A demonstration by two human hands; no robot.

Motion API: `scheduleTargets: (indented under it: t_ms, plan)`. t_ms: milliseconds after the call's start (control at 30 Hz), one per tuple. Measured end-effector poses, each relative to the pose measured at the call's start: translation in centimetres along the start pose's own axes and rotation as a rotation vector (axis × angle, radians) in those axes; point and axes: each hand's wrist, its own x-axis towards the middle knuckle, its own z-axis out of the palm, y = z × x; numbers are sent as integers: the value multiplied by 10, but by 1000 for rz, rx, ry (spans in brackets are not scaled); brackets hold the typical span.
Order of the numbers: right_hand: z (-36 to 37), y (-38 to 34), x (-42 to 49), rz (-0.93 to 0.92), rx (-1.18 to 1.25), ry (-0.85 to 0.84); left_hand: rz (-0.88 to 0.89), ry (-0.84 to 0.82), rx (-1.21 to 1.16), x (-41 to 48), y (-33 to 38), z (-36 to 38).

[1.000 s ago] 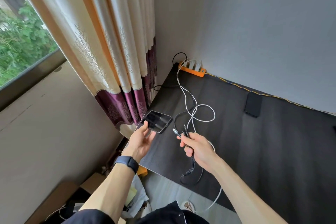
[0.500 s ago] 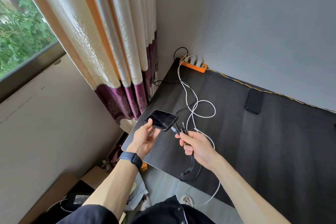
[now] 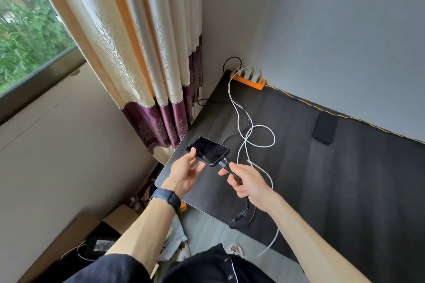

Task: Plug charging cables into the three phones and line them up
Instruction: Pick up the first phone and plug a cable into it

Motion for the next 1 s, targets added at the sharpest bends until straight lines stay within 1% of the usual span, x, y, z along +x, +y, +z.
scheduleTargets:
  t_ms: [67,267,467,600,700,833,1000]
  plan:
    - [1,-1,-1,-12,-23,24,-3,9,1,0,1,-1]
    - [4,-3,-6,-72,-119,29,14,15,42,-2,2,-3]
    - [7,-2,-9,-111,-256,105,37,14,67,-5,1,-3]
    - [5,0,-10,-117,-418,137,73,-56,125,-10,4,-2]
    - [3,4,-9,-110,-494,151,105,-117,190,-12,7,-2]
    - [5,7,-9,-120,-494,170,155,-181,320,-14,11,-2]
    - [7,14,-5,-136,-492,204,198,-226,342,-20,10,1]
